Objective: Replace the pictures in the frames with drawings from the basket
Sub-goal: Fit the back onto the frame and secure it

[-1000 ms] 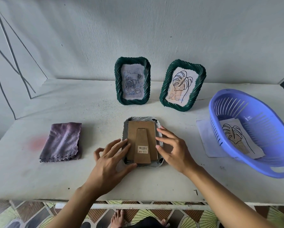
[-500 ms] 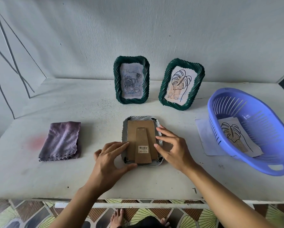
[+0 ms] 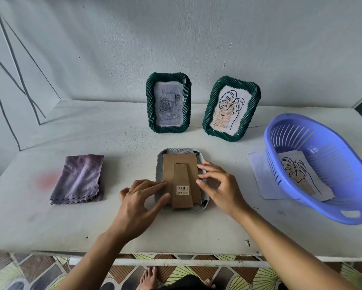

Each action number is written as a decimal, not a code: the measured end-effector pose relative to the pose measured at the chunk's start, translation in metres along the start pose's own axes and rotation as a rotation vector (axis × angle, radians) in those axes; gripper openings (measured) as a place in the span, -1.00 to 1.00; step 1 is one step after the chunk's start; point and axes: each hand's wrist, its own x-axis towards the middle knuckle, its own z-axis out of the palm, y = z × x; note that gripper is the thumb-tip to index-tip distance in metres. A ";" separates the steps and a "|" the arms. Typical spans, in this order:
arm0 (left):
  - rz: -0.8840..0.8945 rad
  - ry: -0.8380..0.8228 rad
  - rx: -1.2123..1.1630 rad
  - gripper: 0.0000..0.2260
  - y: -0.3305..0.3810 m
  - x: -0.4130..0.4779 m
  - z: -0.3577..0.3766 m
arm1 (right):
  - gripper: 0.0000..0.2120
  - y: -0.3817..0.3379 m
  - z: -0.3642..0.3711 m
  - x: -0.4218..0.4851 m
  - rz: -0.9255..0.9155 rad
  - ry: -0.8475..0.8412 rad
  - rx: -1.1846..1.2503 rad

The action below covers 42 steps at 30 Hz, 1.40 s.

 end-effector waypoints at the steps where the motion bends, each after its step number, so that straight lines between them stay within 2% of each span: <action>1: -0.003 0.017 0.003 -0.52 0.000 0.003 -0.001 | -0.97 0.000 0.001 0.000 0.001 0.020 -0.002; 8: -0.096 0.105 0.030 -0.71 0.005 0.030 0.000 | -0.96 -0.001 0.005 0.003 0.041 0.077 0.002; 13: -0.169 0.110 0.050 -0.84 0.010 0.037 0.003 | -0.96 0.001 0.001 0.005 0.067 0.005 0.012; 27: -0.224 0.064 0.179 -0.85 0.017 0.049 -0.007 | -0.93 0.000 -0.005 0.012 0.100 -0.036 -0.011; 37: -0.270 0.085 0.104 -0.90 0.017 0.037 -0.004 | -0.93 0.002 -0.009 0.008 0.077 -0.128 0.034; 42: -0.242 0.093 0.112 -0.92 0.016 0.038 -0.004 | -0.95 -0.001 -0.007 0.010 0.061 -0.073 -0.017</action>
